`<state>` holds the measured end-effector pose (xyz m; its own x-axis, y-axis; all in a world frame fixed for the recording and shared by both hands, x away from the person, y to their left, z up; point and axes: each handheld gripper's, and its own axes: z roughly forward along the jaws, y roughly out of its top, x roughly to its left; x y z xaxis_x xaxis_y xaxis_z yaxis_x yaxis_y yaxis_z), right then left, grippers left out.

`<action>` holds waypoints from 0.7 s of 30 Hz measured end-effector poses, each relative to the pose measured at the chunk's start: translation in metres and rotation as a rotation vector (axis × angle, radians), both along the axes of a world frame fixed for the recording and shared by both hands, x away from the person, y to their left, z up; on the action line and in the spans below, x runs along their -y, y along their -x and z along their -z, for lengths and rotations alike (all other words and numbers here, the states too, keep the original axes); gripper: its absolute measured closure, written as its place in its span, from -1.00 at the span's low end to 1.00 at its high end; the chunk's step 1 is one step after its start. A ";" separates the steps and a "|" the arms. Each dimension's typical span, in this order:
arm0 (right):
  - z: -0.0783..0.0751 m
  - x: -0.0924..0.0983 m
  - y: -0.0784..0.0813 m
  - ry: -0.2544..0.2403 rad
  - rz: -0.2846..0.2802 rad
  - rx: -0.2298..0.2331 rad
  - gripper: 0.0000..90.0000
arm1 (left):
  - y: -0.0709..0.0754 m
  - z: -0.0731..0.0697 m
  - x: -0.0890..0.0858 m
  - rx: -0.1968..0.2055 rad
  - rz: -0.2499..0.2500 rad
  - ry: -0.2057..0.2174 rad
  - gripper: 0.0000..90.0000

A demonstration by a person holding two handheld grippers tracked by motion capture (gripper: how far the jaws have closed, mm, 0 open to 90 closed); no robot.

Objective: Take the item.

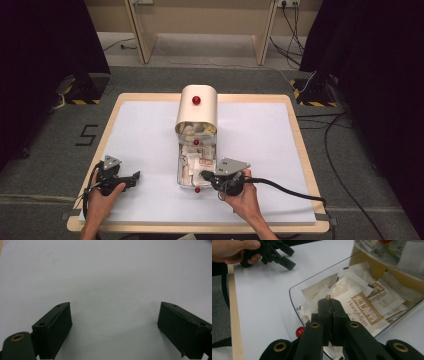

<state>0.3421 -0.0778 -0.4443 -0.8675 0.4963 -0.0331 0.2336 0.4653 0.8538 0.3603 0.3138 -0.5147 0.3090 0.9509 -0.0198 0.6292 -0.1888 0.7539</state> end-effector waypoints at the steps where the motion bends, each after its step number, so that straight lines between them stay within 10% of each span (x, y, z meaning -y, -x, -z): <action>1: -0.002 0.001 0.000 -0.007 0.004 0.006 0.97 | 0.000 0.000 0.000 0.000 0.000 0.000 -0.75; 21: -0.030 0.031 -0.005 -0.075 0.071 0.056 0.97 | 0.000 0.000 0.000 0.000 0.000 0.000 -0.75</action>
<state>0.3469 -0.1089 -0.4140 -0.8280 0.5592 -0.0411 0.2146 0.3837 0.8982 0.3603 0.3138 -0.5147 0.3089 0.9509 -0.0200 0.6294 -0.1887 0.7538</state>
